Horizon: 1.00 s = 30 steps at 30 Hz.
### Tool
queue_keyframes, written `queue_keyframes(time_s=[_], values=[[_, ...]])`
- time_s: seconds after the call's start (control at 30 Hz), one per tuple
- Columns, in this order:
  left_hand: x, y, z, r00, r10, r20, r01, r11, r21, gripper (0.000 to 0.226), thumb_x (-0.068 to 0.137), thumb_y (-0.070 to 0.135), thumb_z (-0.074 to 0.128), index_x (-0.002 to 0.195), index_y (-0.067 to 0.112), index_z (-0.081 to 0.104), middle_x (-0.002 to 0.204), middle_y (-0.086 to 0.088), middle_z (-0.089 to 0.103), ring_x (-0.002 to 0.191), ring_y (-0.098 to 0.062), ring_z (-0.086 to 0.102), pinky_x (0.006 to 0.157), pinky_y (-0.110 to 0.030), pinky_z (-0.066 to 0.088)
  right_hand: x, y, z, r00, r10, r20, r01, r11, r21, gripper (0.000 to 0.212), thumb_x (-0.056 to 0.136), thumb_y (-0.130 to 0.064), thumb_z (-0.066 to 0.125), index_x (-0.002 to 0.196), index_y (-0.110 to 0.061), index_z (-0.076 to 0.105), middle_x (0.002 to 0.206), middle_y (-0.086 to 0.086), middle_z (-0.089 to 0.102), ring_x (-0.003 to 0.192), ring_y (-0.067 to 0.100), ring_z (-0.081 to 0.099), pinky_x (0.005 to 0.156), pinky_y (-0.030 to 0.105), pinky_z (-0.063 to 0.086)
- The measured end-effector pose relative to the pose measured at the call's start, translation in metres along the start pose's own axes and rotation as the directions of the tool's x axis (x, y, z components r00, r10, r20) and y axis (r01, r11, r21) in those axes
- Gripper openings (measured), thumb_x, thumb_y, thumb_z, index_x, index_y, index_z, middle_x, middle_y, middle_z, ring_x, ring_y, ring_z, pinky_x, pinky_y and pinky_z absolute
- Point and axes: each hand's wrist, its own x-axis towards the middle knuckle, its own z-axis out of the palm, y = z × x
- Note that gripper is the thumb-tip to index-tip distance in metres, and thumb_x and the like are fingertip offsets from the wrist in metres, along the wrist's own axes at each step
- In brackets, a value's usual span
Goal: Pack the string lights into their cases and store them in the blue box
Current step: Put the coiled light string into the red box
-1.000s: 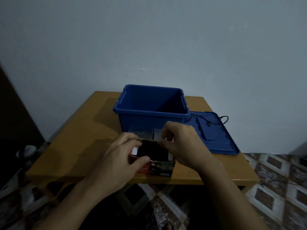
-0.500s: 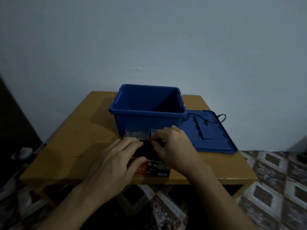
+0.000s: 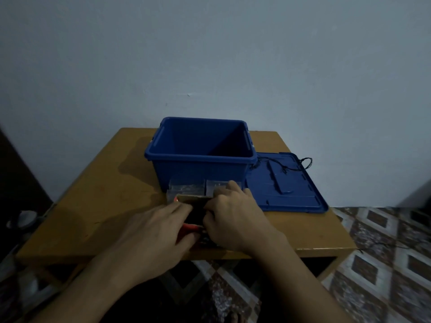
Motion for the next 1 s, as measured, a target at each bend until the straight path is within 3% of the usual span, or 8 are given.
queue_keyframes(time_s=[0.07, 0.17, 0.33, 0.5, 0.7, 0.83, 0.9, 1.0], values=[[0.0, 0.002, 0.0, 1.0, -0.009, -0.022, 0.009, 1.0, -0.002, 0.024, 0.097, 0.058, 0.042, 0.111, 0.04, 0.045, 0.106, 0.02, 0.05, 0.089, -0.003, 0.052, 0.064, -0.022, 0.044, -0.001, 0.002, 0.002, 1.0, -0.003, -0.016, 0.003, 1.0, 0.021, 0.036, 0.095, -0.039, 0.037, 0.093, -0.022, 0.068, 0.093, -0.006, 0.043, 0.092, 0.014, 0.026, 0.08, 0.036, 0.029], [0.001, -0.001, 0.011, 0.997, 0.002, -0.078, -0.006, 0.999, -0.053, 0.028, 0.098, 0.051, 0.048, 0.111, 0.03, 0.061, 0.128, 0.02, 0.043, 0.095, -0.001, 0.051, 0.067, -0.018, 0.044, -0.001, 0.005, 0.006, 0.997, -0.027, -0.069, 0.033, 0.997, 0.077, 0.049, 0.089, -0.04, 0.027, 0.096, -0.023, 0.072, 0.087, -0.007, 0.048, 0.085, 0.013, 0.03, 0.078, 0.033, 0.036], [-0.001, -0.001, 0.021, 0.985, -0.029, -0.167, 0.009, 0.993, -0.118, 0.028, 0.095, 0.042, 0.058, 0.115, 0.024, 0.065, 0.137, 0.016, 0.041, 0.084, -0.003, 0.056, 0.063, -0.01, 0.039, -0.005, 0.01, 0.006, 0.986, 0.015, -0.168, 0.02, 0.979, 0.204, 0.028, 0.093, -0.027, 0.048, 0.093, -0.017, 0.074, 0.088, -0.001, 0.061, 0.085, 0.014, 0.045, 0.078, 0.032, 0.045], [0.0, 0.0, 0.022, 0.981, -0.02, -0.195, -0.007, 0.99, -0.139, 0.046, 0.094, 0.045, 0.058, 0.136, 0.027, 0.053, 0.152, 0.016, 0.037, 0.11, -0.009, 0.062, 0.075, -0.029, 0.055, -0.006, 0.012, 0.006, 0.982, 0.0, -0.187, 0.037, 0.981, 0.192, 0.024, 0.098, -0.027, 0.051, 0.094, -0.015, 0.072, 0.091, -0.001, 0.063, 0.087, 0.013, 0.047, 0.077, 0.024, 0.04], [0.0, 0.0, 0.022, 0.967, -0.133, -0.218, 0.082, 0.97, -0.227, 0.035, 0.087, 0.049, 0.066, 0.113, 0.035, 0.047, 0.143, 0.02, 0.029, 0.103, -0.006, 0.057, 0.072, -0.018, 0.042, -0.009, 0.014, 0.005, 0.983, 0.004, -0.185, 0.044, 0.967, 0.252, 0.021, 0.098, -0.03, 0.052, 0.099, -0.02, 0.071, 0.094, -0.008, 0.059, 0.091, 0.007, 0.043, 0.078, 0.026, 0.04], [-0.003, 0.001, 0.023, 0.969, -0.159, -0.188, 0.096, 0.947, -0.306, 0.054, 0.083, 0.05, 0.072, 0.125, 0.041, 0.039, 0.147, 0.023, 0.02, 0.108, -0.005, 0.053, 0.077, -0.016, 0.042, -0.012, 0.016, 0.003, 0.978, 0.023, -0.207, 0.042, 0.952, 0.305, 0.019, 0.096, -0.028, 0.053, 0.095, -0.021, 0.071, 0.091, -0.006, 0.064, 0.09, 0.01, 0.05, 0.079, 0.035, 0.047], [-0.005, 0.002, 0.02, 0.967, -0.17, -0.19, 0.112, 0.952, -0.285, 0.067, 0.081, 0.054, 0.072, 0.134, 0.043, 0.033, 0.155, 0.022, 0.013, 0.118, -0.009, 0.049, 0.079, -0.021, 0.044, -0.014, 0.016, -0.001, 0.974, 0.027, -0.227, 0.057, 0.933, 0.355, 0.018, 0.096, -0.027, 0.055, 0.093, -0.021, 0.071, 0.089, -0.008, 0.064, 0.087, 0.007, 0.05, 0.077, 0.028, 0.045], [-0.003, 0.006, 0.011, 0.919, -0.184, -0.347, 0.065, 0.942, -0.328, 0.071, 0.081, 0.058, 0.069, 0.138, 0.029, 0.039, 0.157, 0.014, 0.018, 0.122, 0.0, 0.039, 0.083, -0.019, 0.04, -0.02, 0.017, -0.007, 0.963, 0.051, -0.264, 0.063, 0.912, 0.404, 0.015, 0.096, -0.026, 0.057, 0.092, -0.022, 0.071, 0.087, -0.013, 0.065, 0.085, 0.002, 0.048, 0.073, 0.013, 0.036]])
